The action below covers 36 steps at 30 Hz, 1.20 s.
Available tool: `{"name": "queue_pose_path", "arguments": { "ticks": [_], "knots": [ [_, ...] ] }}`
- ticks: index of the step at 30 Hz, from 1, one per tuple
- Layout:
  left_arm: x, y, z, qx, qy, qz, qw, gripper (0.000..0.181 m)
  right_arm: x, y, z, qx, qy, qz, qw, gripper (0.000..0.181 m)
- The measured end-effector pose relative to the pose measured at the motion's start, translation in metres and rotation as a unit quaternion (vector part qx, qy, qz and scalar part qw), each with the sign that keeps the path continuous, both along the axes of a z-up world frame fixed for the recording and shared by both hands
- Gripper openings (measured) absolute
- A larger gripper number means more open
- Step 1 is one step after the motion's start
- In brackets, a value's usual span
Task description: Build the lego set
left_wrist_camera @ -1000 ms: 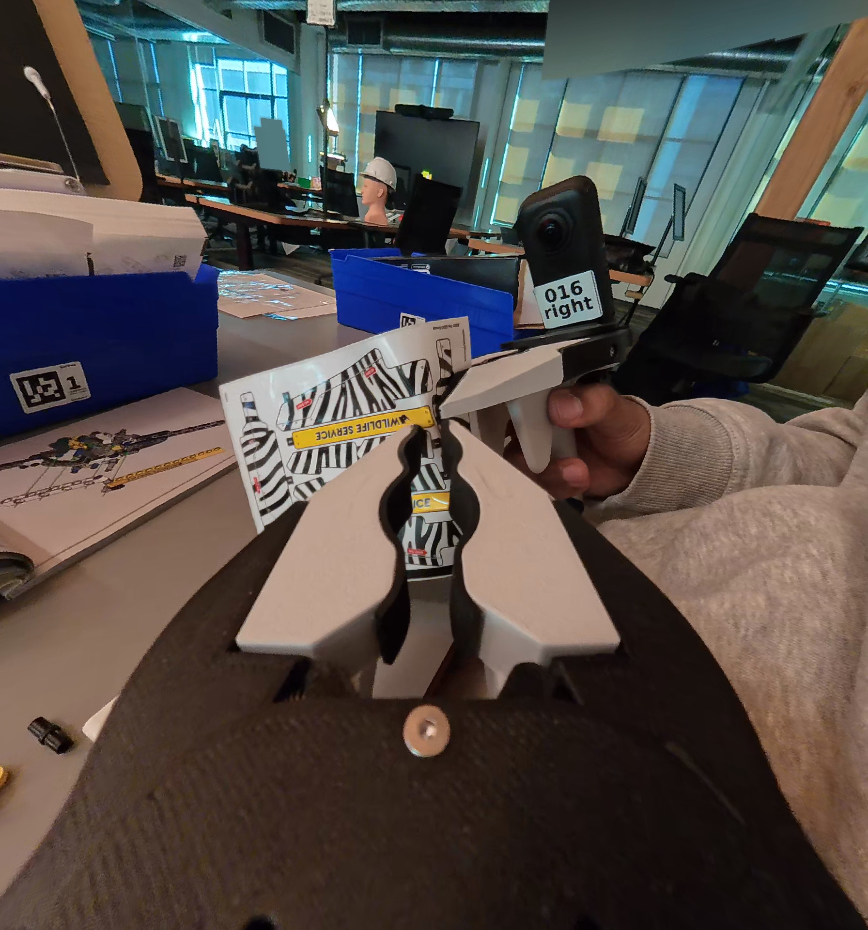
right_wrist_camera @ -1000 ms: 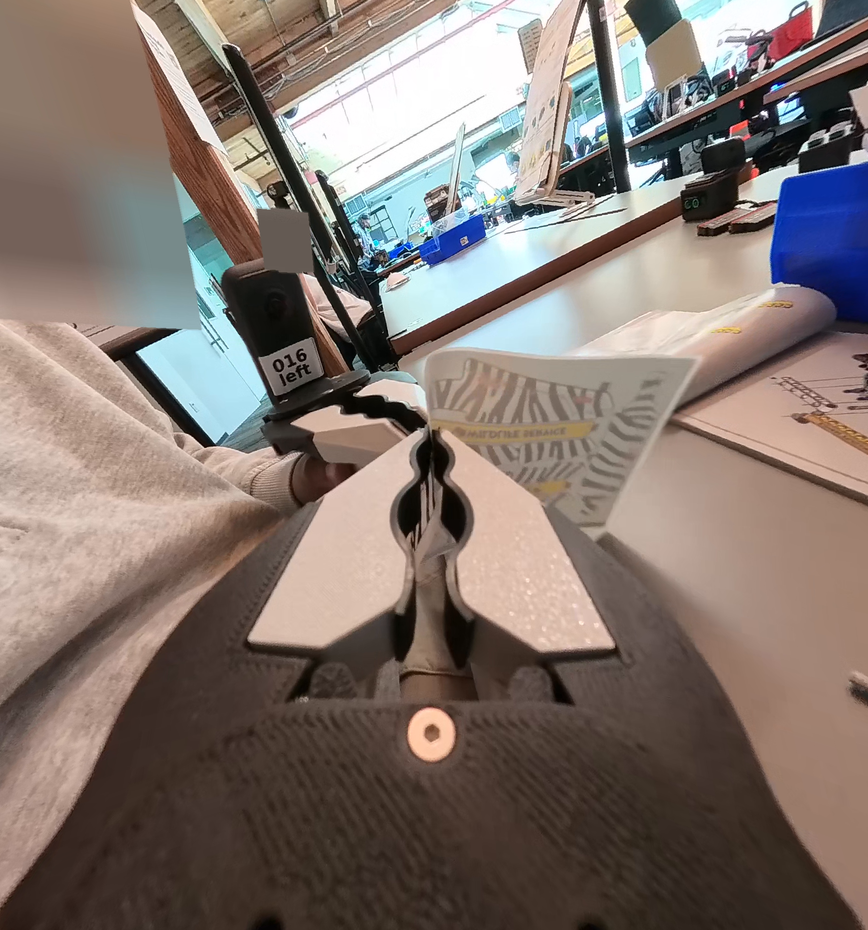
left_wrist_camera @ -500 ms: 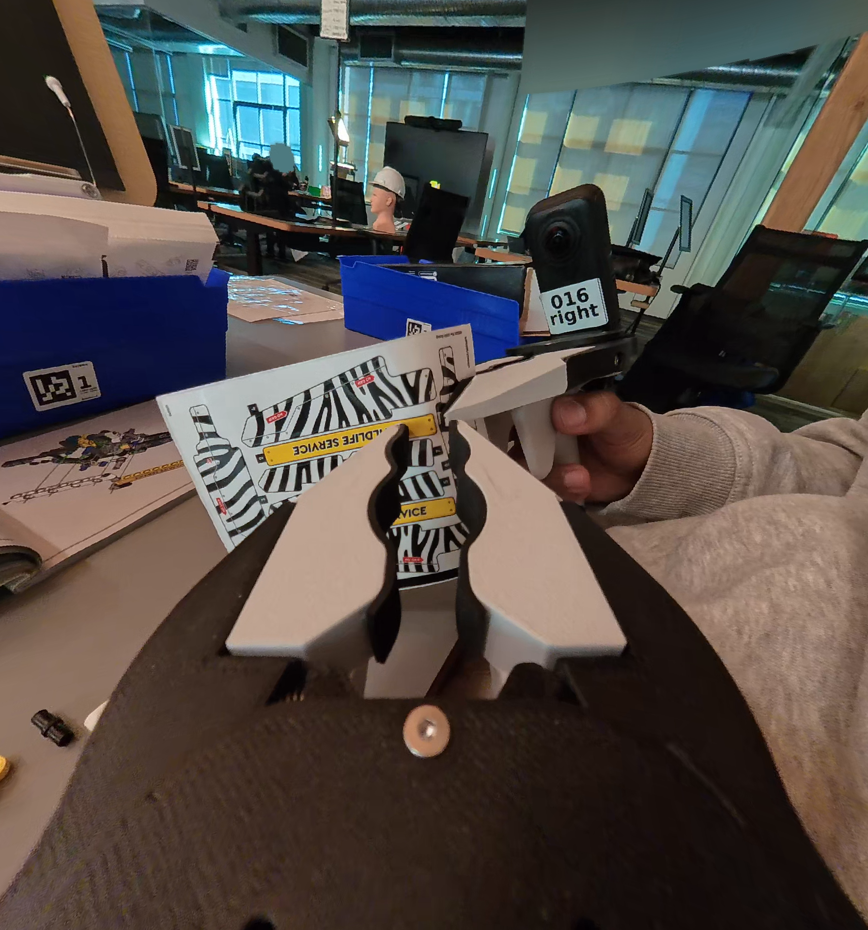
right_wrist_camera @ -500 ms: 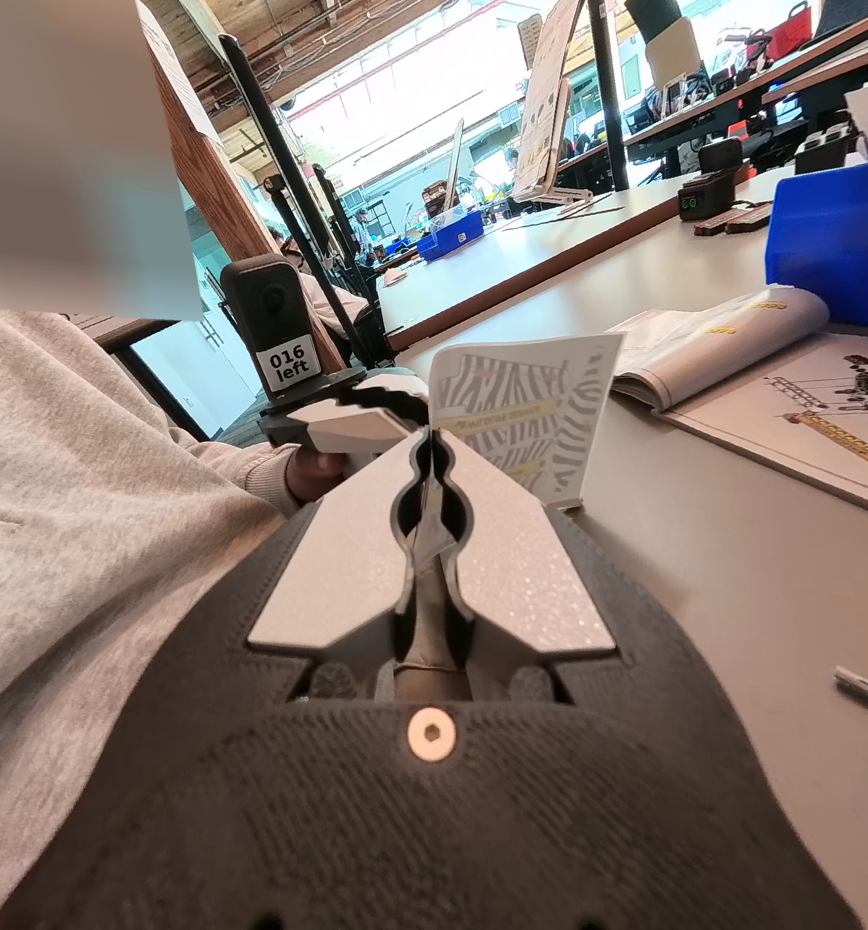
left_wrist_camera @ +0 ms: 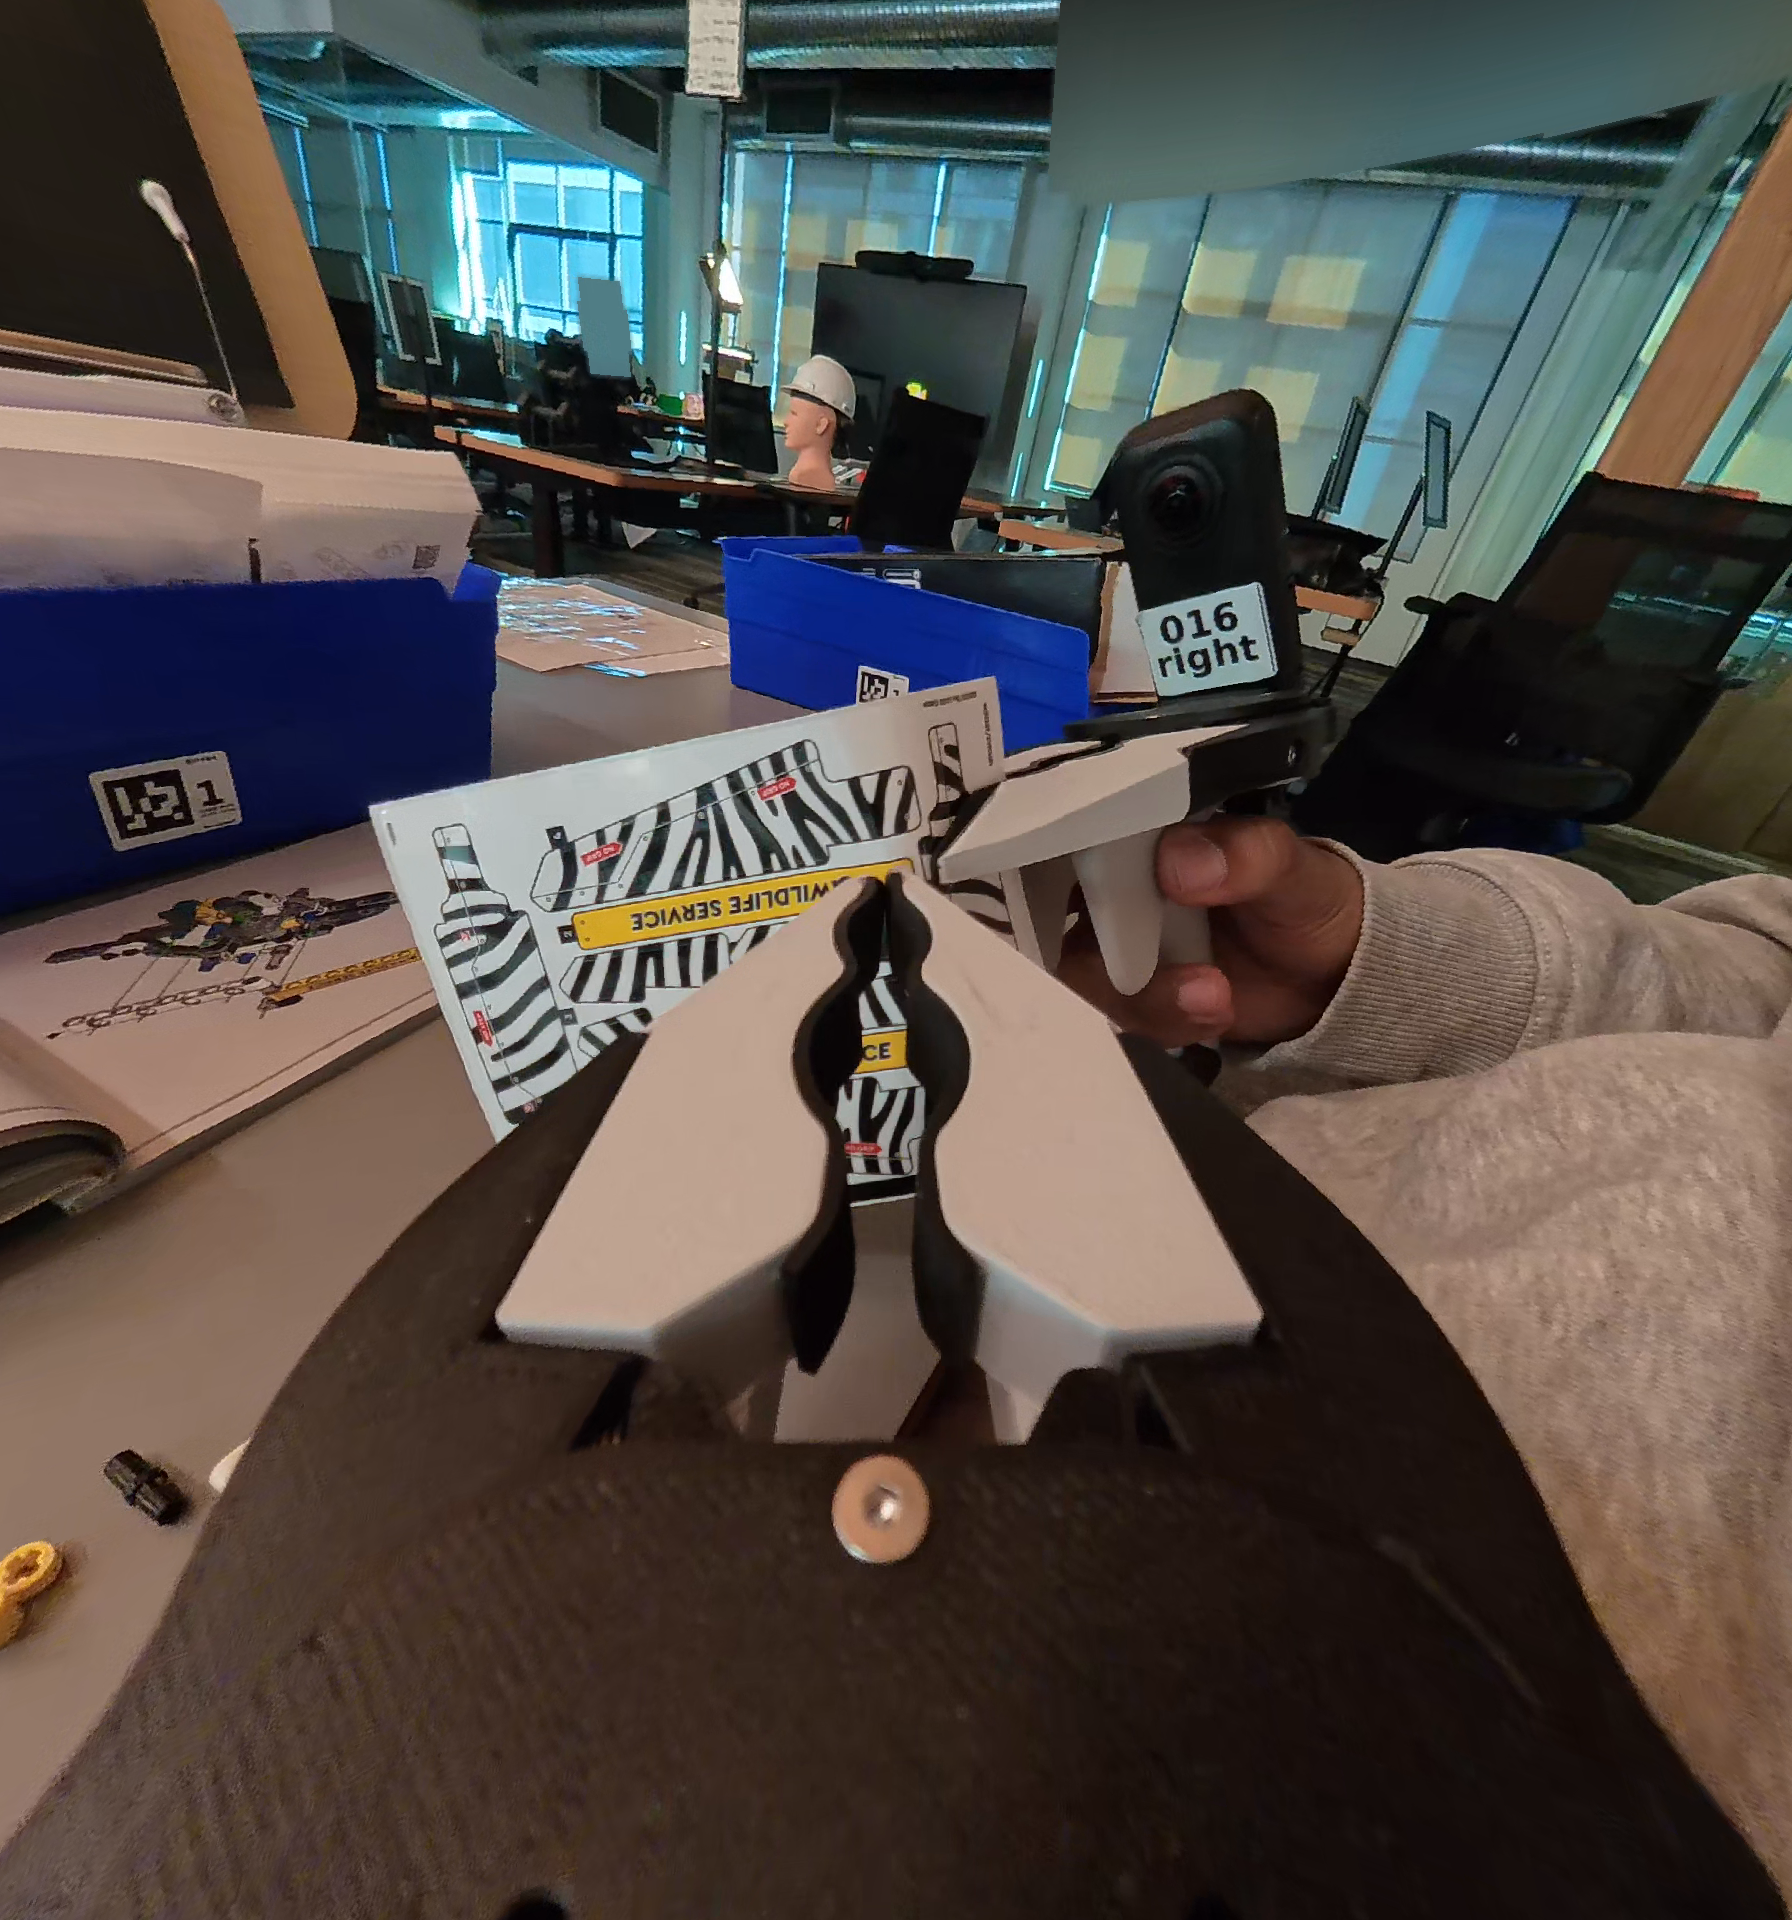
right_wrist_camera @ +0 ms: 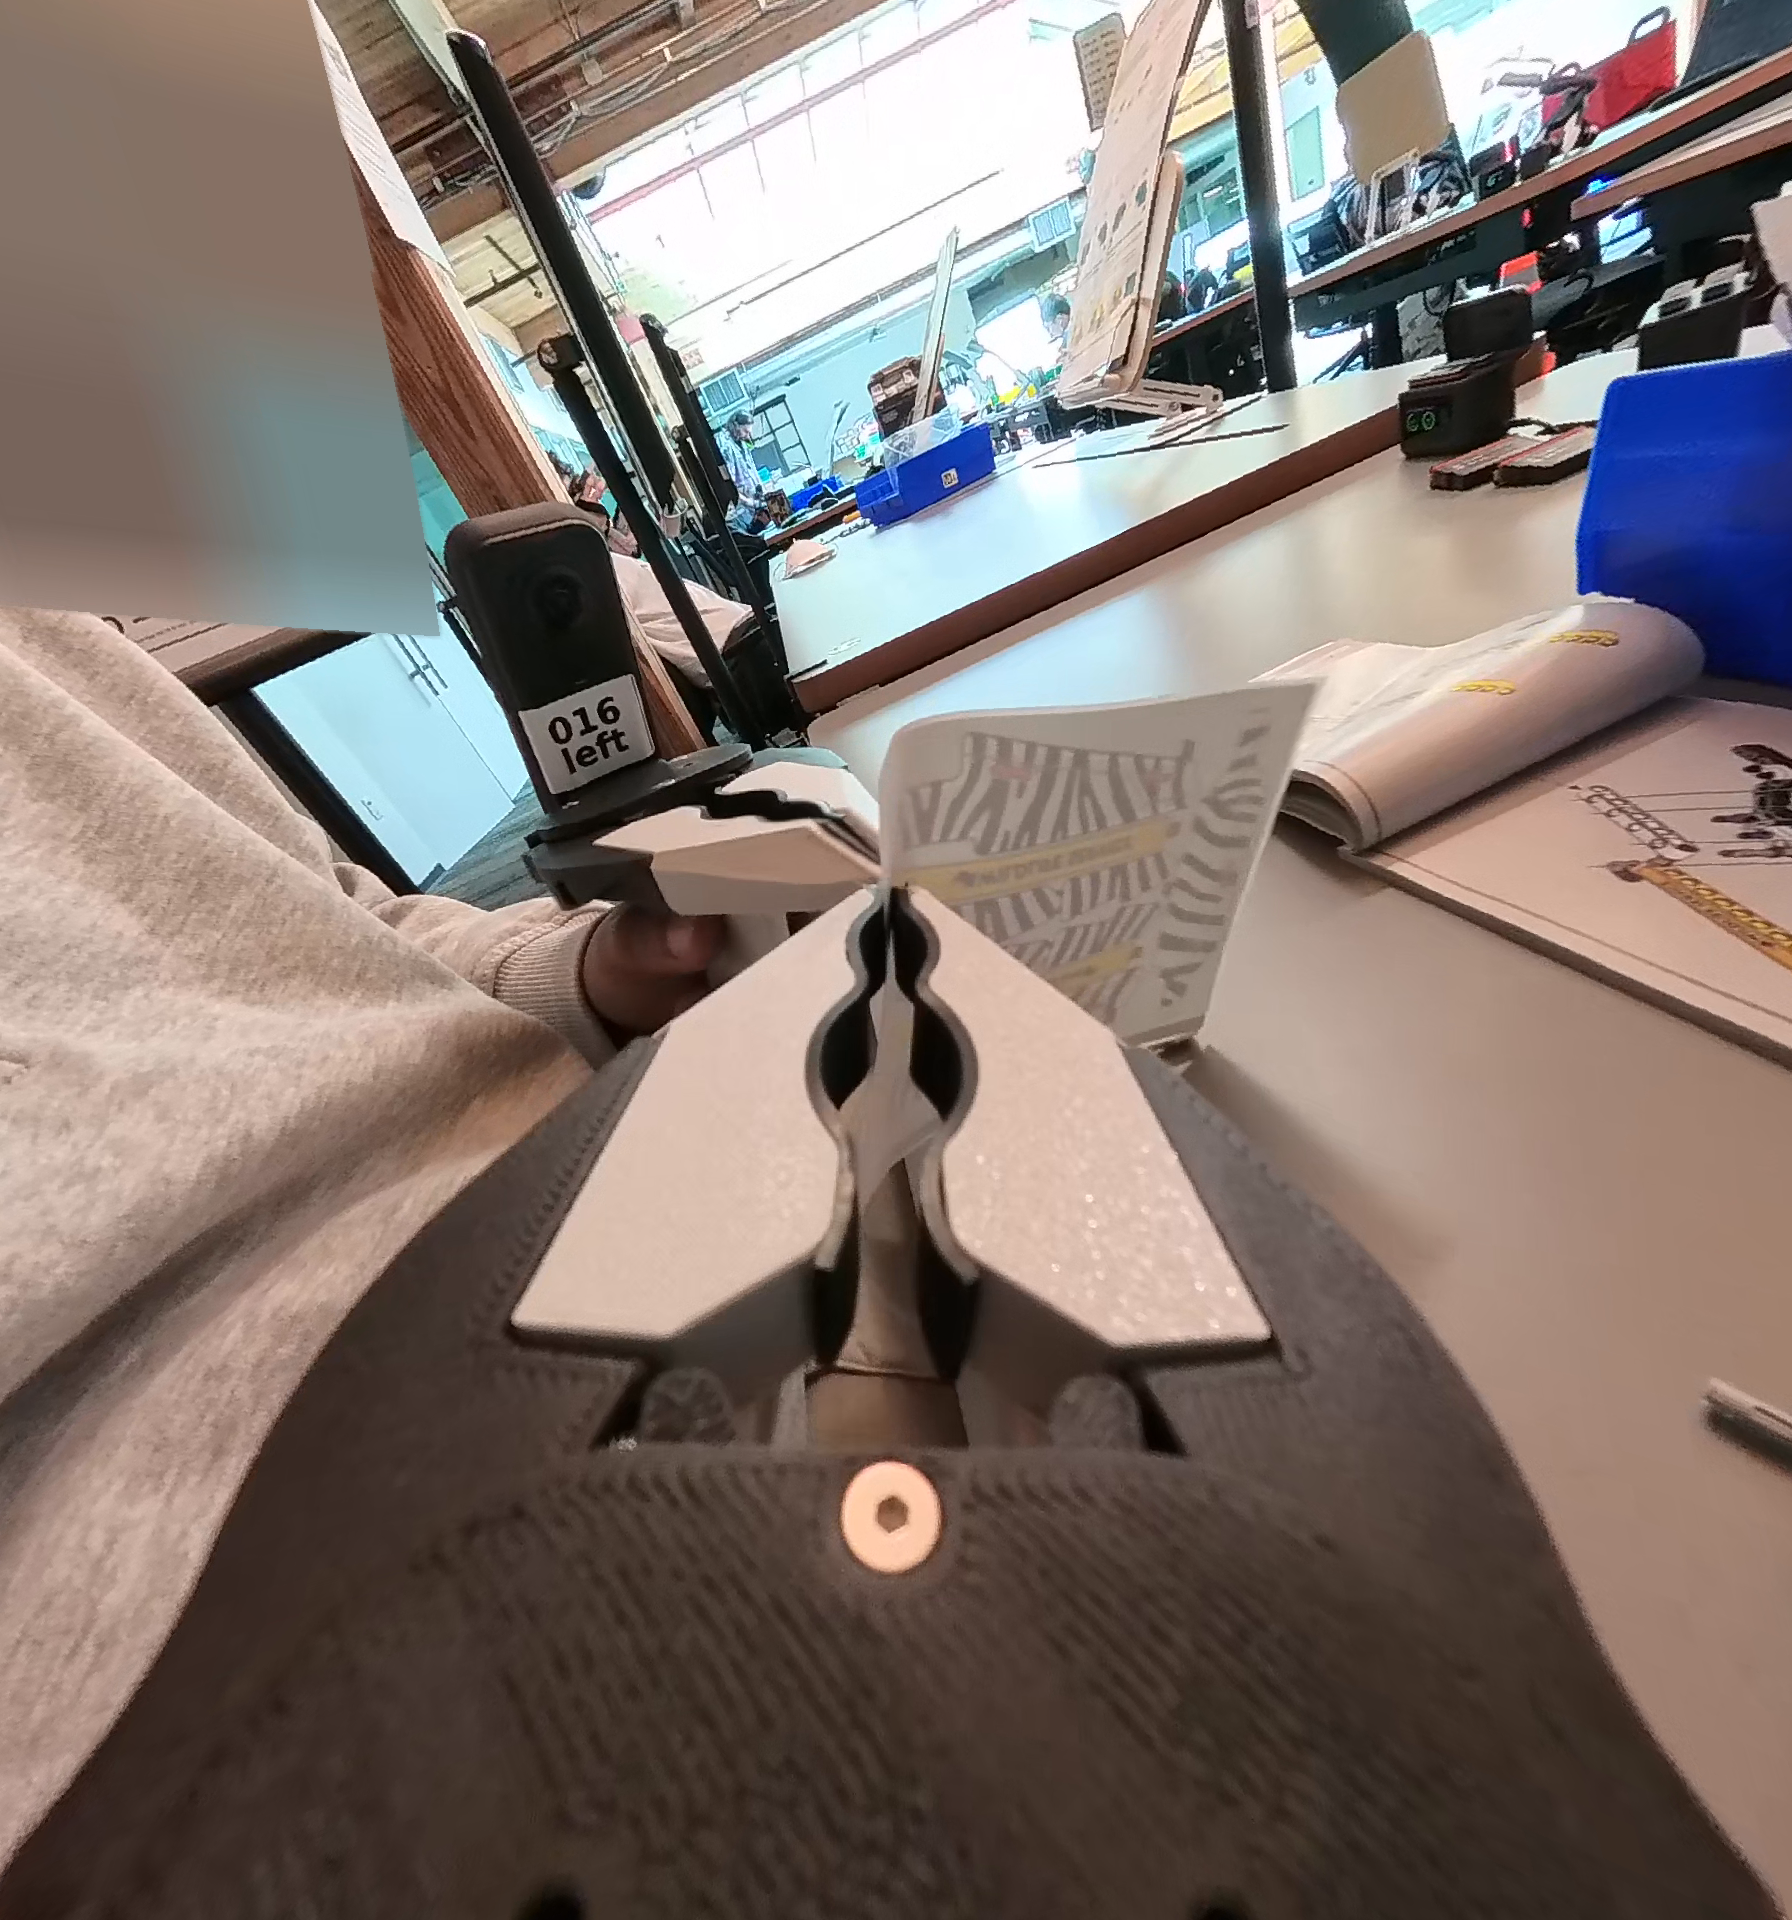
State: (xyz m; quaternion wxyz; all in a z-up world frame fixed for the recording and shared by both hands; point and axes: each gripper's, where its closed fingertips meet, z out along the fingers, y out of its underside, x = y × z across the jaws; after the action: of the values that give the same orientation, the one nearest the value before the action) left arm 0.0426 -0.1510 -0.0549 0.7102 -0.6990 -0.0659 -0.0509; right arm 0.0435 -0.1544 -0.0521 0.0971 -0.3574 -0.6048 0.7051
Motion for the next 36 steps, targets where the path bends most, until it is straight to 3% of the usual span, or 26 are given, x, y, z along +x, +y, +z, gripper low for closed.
{"name": "queue_pose_path", "arguments": {
  "ticks": [7, 15, 21, 26, 36],
  "knots": [
    [0.001, 0.0, 0.001, 0.005, -0.003, -0.004, 1.0, 0.0, 0.0, 0.002, 0.001, -0.005, 0.0, -0.002, 1.0, 0.0],
    [0.006, 0.002, 0.0, 0.003, 0.008, -0.008, 1.0, 0.013, -0.001, 0.002, 0.001, -0.005, 0.0, -0.002, 1.0, 0.0],
    [0.003, 0.002, 0.0, 0.001, 0.008, 0.001, 1.0, 0.012, 0.0, 0.0, 0.0, 0.002, 0.001, 0.001, 1.0, 0.0],
    [0.003, 0.002, -0.001, -0.001, 0.006, -0.002, 1.0, 0.0, 0.0, -0.001, 0.0, 0.003, 0.002, 0.002, 1.0, 0.0],
    [-0.007, -0.002, 0.002, 0.006, -0.007, 0.015, 1.0, 0.0, -0.001, 0.003, 0.002, -0.002, 0.004, -0.003, 1.0, 0.0]
  ]
}}
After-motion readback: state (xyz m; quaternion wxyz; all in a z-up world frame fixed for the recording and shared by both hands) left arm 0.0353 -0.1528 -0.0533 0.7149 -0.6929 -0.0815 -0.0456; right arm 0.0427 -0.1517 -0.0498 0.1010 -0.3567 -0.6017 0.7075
